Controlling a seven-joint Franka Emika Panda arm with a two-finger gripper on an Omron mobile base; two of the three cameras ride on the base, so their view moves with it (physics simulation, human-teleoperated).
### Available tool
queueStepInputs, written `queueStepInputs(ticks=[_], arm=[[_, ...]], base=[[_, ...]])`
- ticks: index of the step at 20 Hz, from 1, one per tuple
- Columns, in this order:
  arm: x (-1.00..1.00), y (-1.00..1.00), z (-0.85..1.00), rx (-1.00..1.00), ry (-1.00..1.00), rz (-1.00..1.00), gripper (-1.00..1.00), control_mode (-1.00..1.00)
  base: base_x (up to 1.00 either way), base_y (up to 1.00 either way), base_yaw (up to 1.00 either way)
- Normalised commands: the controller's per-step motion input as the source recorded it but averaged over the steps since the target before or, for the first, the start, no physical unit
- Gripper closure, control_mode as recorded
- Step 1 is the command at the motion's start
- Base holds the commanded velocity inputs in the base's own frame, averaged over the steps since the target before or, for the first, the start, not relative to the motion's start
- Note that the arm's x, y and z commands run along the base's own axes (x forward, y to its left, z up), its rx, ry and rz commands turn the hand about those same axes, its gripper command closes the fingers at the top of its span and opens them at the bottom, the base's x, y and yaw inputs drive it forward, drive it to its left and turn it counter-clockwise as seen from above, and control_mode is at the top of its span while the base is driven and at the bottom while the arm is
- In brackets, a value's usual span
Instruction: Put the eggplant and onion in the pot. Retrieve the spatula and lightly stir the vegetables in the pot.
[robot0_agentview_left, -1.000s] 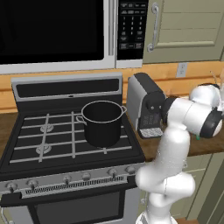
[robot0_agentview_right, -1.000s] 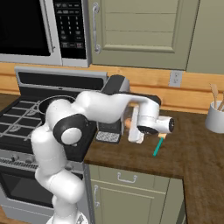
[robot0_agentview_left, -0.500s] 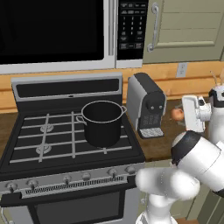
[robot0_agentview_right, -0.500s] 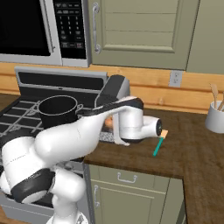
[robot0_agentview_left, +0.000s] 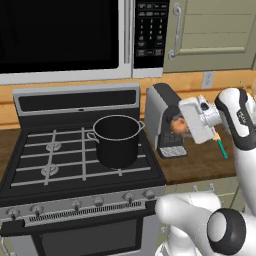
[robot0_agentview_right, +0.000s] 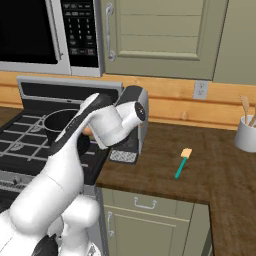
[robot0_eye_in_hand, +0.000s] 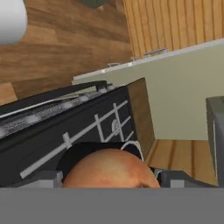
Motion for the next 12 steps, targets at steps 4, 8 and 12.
queueStepInputs(ticks=[4, 8, 12], arm=[[0.18, 1.0, 0.43, -0.18, 0.0, 0.07, 1.0, -1.0], [0.36, 0.95, -0.06, -0.13, 0.0, 0.01, 1.0, -1.0], [0.35, 0.54, -0.12, -0.1, 0.0, 0.0, 1.0, -1.0]], base=[[0.0, 0.0, 0.0], [0.0, 0.0, 0.0], [0.0, 0.0, 0.0]])
